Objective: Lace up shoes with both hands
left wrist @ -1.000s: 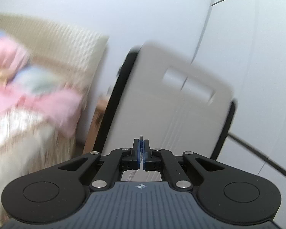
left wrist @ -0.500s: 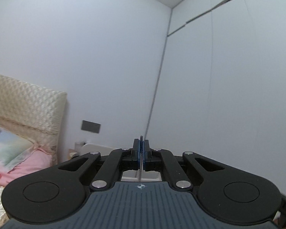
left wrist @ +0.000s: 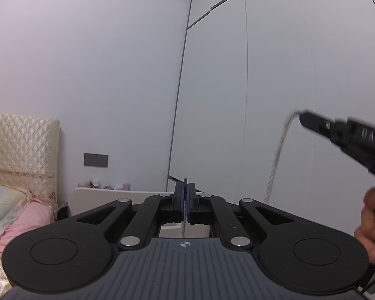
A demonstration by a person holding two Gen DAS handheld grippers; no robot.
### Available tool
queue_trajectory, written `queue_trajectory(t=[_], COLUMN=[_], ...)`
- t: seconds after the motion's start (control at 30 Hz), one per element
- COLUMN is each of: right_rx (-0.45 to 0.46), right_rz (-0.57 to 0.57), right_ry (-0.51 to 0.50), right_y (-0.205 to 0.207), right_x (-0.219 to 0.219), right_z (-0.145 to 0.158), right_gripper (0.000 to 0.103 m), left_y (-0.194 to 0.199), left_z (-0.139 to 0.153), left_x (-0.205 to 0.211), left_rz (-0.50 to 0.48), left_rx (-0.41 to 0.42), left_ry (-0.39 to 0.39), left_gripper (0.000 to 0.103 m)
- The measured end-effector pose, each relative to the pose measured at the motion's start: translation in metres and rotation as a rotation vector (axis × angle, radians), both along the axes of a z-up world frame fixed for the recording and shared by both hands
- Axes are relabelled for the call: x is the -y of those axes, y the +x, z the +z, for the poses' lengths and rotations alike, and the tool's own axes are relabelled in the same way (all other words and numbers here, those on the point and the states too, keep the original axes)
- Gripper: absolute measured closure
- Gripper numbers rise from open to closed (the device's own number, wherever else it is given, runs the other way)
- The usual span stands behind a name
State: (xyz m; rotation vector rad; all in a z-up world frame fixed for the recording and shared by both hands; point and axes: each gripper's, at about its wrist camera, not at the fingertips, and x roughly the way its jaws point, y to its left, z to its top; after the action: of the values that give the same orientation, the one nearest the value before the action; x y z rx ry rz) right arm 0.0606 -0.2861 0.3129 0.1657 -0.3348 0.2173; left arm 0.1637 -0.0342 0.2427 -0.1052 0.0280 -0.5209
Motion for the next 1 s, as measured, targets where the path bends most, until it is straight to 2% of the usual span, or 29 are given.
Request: queue_trajectory(t=[0.27, 0.37, 0.47, 0.6, 0.73, 0.87, 1.0], right_rx=[-0.066, -0.098, -0.188, -0.415, -0.61, -0.749, -0.844], right_rz=[0.077, 0.073, 0.064, 0.067, 0.04, 0.015, 0.002], right_ry=[-0.064, -0.09, -0.102, -0.121, -0.105, -0.056, -0.05], right_y=[0.006, 0.004, 0.012, 0.024, 0.027, 0.015, -0.007], right_x=[-0.025, -0.032, -0.036, -0.039, -0.036, -0.034, -0.042], right_z=[-0.001, -0.009, -0.031, -0.093, -0.161, -0.215, -0.265], right_gripper=[0.1, 0.1, 0.1, 0.1, 0.1, 0.1, 0.1], left_y=[-0.009, -0.015, -0.02, -0.024, -0.025, -0.025, -0.024], left_z=[0.007, 0.001, -0.019, -0.06, -0.111, -0.164, -0.212], left_x=[-0.008, -0.012, -0.019, -0.024, -0.032, -0.036, -0.037], left_rz=[0.002, 0.018, 0.025, 0.05, 0.09, 0.121, 0.142], left_rx=[-0.025, -0.029, -0.081, -0.166, -0.301, -0.399, -0.497], left_ry=[-0.018, -0.006, -0.004, 0.048, 0.062, 0.09, 0.098], left_gripper=[0.1, 0.1, 0.1, 0.1, 0.1, 0.1, 0.1])
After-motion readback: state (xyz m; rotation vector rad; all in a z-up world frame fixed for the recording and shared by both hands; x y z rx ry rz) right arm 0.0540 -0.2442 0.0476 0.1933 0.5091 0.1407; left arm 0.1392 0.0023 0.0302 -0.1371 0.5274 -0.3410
